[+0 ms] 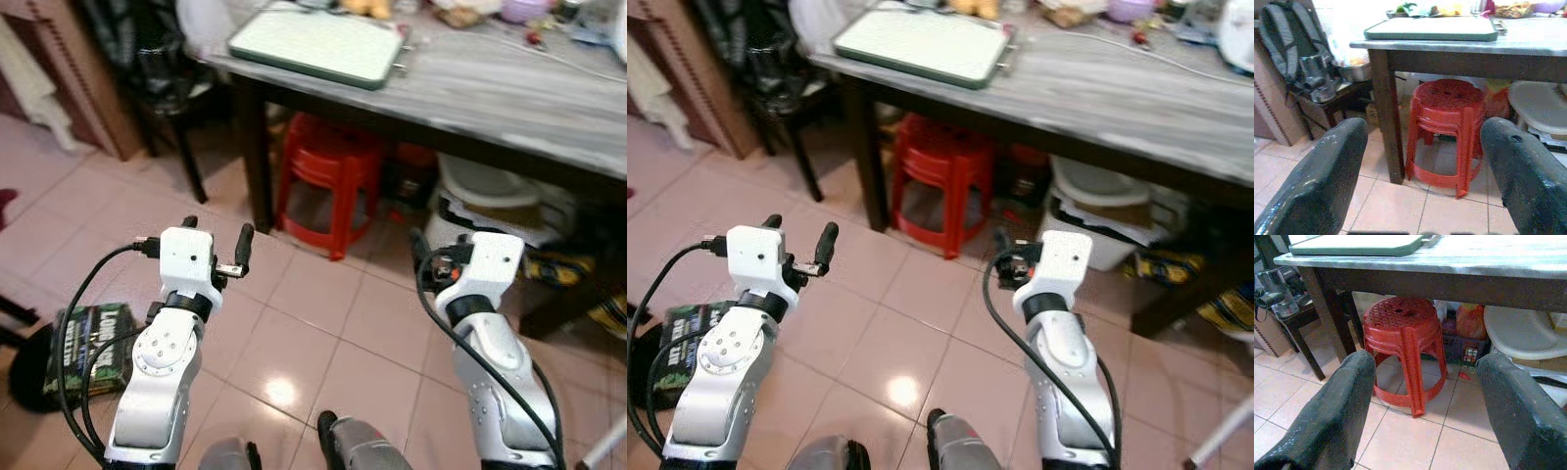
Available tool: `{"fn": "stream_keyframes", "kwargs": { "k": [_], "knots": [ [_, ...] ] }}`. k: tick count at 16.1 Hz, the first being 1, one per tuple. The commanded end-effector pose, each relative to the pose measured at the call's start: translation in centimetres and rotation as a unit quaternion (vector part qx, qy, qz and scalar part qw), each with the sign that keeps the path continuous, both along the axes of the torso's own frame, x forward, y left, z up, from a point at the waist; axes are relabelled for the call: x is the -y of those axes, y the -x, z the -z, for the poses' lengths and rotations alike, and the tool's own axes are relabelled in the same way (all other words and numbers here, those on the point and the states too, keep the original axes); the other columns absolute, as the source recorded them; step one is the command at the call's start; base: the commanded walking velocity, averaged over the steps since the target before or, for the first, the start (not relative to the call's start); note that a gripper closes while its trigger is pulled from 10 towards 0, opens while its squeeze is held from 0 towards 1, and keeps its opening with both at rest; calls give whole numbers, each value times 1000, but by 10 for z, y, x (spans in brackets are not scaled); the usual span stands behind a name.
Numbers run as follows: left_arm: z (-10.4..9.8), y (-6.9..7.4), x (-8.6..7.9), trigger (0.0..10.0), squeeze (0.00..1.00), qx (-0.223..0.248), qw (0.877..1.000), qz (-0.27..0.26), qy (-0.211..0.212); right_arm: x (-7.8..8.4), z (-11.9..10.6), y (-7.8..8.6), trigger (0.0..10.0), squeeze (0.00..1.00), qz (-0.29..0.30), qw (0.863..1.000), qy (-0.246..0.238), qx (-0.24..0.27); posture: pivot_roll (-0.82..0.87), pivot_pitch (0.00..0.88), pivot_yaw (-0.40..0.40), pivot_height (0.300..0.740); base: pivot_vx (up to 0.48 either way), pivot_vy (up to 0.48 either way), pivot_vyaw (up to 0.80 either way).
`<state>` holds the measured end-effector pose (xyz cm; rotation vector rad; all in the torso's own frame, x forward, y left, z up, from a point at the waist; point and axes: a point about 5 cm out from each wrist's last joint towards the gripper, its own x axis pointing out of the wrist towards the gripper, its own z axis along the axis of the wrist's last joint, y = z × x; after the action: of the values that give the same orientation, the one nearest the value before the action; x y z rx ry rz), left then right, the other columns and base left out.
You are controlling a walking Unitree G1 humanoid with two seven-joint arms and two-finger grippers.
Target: Setting the table
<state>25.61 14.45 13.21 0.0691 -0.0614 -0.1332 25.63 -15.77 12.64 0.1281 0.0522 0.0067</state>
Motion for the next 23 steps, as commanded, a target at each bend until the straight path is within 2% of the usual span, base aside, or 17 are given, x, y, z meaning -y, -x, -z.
{"fn": "stream_keyframes", "kwargs": {
  "k": [1, 9, 14, 16, 17, 20, 23],
  "knots": [
    [-2, 2, -1, 10000, 0, 2, 1000, 1, -1, -1, -5, 1, 10000, 0, -4, 1000, -3, 7, -18, 129, 6, 740, 0, -274, -781],
    [-3, 3, 1, 10000, 0, 1, 1000, 3, 6, -4, -6, 5, 10000, 0, -15, 1000, -5, 10, -22, 137, 3, 740, 0, -352, -777],
    [-3, 4, 1, 10000, 0, -2, 1000, 4, 8, -5, -7, 5, 10000, 0, -23, 1000, -1, 15, -21, 134, 0, 740, 0, -371, 0],
    [-6, 4, 2, 10000, 0, 2, 1000, 6, 9, -2, -13, 6, 10000, 0, -22, 996, 82, 38, -18, 129, -1, 740, 0, -396, 0],
    [-6, 4, 2, 10000, 0, 3, 1000, 6, 9, 0, -14, 7, 10000, 0, -16, 993, 104, 44, -17, 126, -1, 740, 0, -398, 0],
    [-6, 6, 2, 10000, 0, 1, 1000, 9, 10, 8, -13, 9, 10000, 0, 5, 992, 116, 42, -20, 121, 5, 740, 0, -399, 0],
    [-8, 5, 5, 10000, 0, 4, 1000, 20, 11, 5, -15, 6, 10000, 0, 3, 994, 102, 49, -16, 120, 9, 740, 0, -439, 0]
  ]
}}
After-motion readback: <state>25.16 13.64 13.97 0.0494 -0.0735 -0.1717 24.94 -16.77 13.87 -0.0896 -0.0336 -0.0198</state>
